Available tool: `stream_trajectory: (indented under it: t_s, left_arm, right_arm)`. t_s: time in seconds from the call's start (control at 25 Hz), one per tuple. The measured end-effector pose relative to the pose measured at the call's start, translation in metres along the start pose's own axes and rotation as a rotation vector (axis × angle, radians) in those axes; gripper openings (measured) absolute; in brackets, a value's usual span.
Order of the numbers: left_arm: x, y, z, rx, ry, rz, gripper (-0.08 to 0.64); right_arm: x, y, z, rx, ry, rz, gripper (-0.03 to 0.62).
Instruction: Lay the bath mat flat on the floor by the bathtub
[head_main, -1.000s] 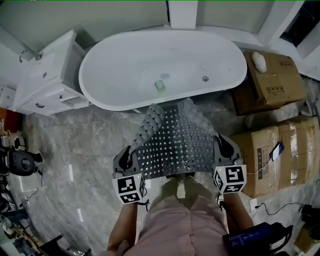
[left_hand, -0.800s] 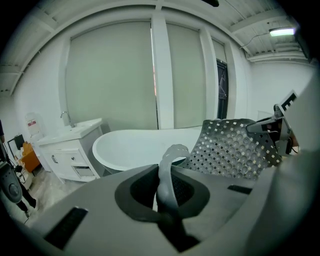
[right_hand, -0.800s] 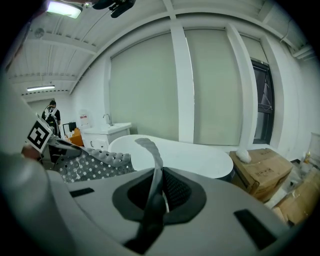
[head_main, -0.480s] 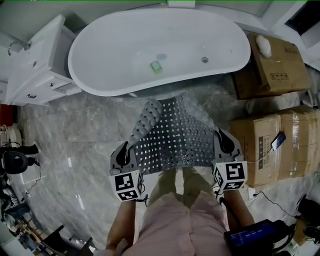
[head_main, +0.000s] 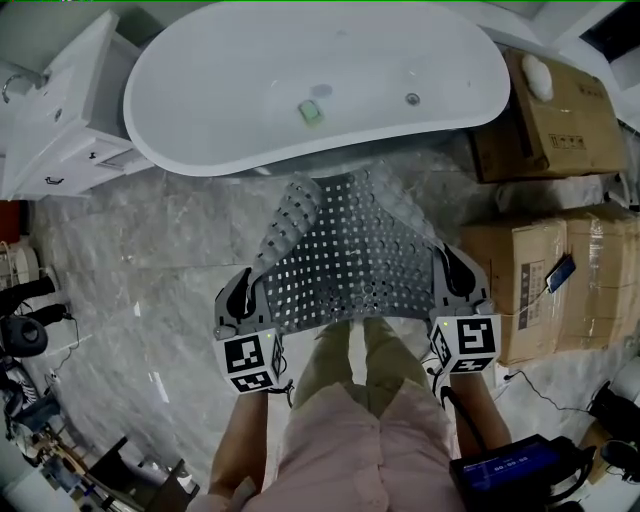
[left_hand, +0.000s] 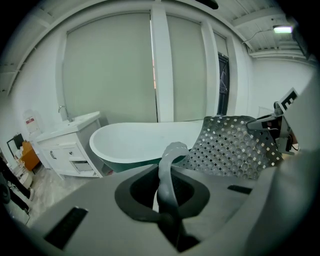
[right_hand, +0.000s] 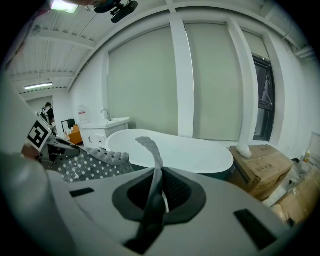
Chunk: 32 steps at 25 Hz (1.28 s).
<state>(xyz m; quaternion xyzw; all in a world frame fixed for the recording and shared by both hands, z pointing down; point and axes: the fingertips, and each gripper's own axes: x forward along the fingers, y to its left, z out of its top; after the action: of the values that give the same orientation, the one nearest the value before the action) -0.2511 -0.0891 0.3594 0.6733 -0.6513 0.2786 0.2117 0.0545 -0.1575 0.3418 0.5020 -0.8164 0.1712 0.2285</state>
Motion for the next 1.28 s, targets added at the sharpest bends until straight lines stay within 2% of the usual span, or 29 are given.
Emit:
stream_trajectory:
  t_s: [0.56, 1.28]
  left_arm:
    - [0.044, -0.008, -0.031, 0.014, 0.032, -0.029, 0.035]
    - [0.100, -0.007, -0.096, 0.021, 0.111, -0.046, 0.035]
  right_arm:
    - [0.037, -0.008, -0.038, 0.005, 0.036, -0.003, 0.026]
    - [0.086, -0.017, -0.099, -0.006, 0.096, 0.013, 0.026]
